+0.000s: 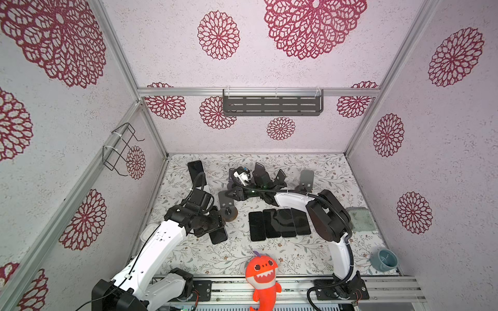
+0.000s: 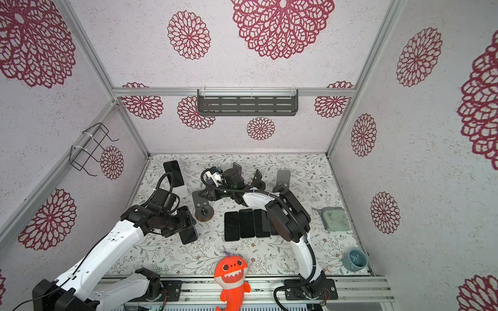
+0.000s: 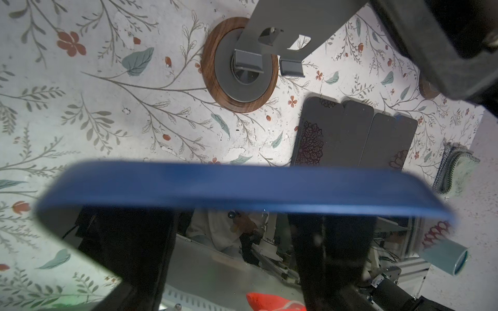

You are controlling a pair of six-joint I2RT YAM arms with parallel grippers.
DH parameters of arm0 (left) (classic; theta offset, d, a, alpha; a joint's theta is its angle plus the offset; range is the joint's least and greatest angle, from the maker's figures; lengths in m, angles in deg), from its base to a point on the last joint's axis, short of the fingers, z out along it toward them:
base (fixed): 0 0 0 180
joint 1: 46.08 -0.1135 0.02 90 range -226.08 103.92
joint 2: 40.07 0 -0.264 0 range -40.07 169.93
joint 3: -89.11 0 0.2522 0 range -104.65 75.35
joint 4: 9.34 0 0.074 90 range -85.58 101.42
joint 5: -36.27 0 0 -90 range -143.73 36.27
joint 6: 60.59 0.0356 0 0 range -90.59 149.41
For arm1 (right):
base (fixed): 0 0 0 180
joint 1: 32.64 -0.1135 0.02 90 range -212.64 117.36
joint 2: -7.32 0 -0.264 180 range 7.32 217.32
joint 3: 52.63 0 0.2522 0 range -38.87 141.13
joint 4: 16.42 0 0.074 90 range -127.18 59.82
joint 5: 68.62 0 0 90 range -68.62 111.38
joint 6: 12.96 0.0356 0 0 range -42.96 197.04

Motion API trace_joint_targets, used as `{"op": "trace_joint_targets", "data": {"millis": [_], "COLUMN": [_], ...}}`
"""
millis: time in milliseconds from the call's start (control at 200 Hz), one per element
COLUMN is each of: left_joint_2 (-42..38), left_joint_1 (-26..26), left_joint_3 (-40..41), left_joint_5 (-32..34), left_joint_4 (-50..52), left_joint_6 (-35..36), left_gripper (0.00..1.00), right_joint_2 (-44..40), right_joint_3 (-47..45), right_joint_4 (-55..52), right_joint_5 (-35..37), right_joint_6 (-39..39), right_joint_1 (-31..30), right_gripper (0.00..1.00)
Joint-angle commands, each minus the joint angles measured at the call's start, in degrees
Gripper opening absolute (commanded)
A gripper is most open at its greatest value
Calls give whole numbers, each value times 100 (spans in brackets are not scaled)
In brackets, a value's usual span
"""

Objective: Remove the phone from the phone stand
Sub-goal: Pick up the phone stand from the center of the table, then place the phone stand at the top-right of the table.

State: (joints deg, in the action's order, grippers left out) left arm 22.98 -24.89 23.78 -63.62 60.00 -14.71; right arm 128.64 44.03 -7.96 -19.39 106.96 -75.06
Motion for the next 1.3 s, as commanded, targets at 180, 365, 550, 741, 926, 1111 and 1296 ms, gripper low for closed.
{"op": "trace_joint_targets", "data": {"millis": [180, 365, 550, 741, 926, 1111, 1296], "left_joint_2": [13, 16, 57, 61, 86, 642, 1385], "left_joint_1": [-54, -59, -65, -56, -63, -45, 166], "left_joint_3": [13, 33, -2, -89, -208, -370, -757], "left_joint_5": [36, 57, 117, 173, 286, 516, 1208], "left_joint_4": [-258, -275, -270, -223, -192, -266, -372], "left_joint_6": [88, 90, 96, 79, 61, 66, 59], "left_gripper": [42, 43, 45, 46, 47, 49, 47], "right_joint_2": [-38, -103, -324, -711, -1273, -2230, -3299], "right_joint_3": [56, 61, 36, -28, 152, 236, 328], "right_joint_4": [450, 381, 258, 236, -498, -1649, -2777], "right_joint_5": [-229, -212, -131, 33, 395, 1023, 1386], "right_joint_6": [121, 58, -57, -146, -489, -1169, -1659], "right_joint_1": [-4, -4, 5, 113, 418, 957, 1815], "right_gripper": [18, 9, 2, 0, 0, 0, 0]}}
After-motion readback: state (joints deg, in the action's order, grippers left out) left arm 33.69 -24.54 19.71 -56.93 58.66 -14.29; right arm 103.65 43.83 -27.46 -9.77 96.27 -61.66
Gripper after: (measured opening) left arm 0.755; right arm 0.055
